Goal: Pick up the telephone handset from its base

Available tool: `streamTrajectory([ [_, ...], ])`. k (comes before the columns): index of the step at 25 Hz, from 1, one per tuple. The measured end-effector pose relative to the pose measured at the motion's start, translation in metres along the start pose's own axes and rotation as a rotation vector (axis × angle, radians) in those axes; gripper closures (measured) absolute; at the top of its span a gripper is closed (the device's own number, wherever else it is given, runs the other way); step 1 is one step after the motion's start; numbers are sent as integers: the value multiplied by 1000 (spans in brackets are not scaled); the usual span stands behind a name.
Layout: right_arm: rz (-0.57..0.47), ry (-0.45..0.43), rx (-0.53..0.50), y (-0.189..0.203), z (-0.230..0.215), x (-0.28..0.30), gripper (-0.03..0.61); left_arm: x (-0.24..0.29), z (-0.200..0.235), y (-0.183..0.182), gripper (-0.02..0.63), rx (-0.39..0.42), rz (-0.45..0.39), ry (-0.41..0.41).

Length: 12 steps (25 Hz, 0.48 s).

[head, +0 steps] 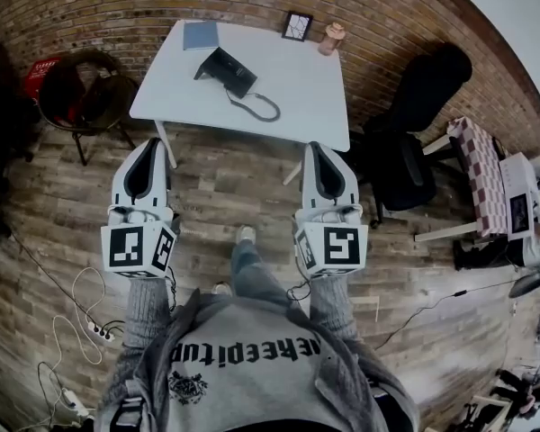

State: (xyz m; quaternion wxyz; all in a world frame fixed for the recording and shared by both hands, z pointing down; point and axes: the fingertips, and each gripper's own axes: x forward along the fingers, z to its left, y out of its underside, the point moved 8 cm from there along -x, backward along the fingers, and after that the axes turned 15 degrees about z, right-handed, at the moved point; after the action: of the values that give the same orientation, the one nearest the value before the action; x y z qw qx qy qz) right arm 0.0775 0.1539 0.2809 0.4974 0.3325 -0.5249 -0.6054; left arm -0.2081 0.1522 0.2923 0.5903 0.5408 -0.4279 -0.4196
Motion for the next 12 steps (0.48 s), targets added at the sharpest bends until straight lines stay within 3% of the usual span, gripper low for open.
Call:
streamTrajectory([
  [12, -24, -35, -8, -6, -57, 106, 575, 109, 11, -10, 597, 9, -33, -36],
])
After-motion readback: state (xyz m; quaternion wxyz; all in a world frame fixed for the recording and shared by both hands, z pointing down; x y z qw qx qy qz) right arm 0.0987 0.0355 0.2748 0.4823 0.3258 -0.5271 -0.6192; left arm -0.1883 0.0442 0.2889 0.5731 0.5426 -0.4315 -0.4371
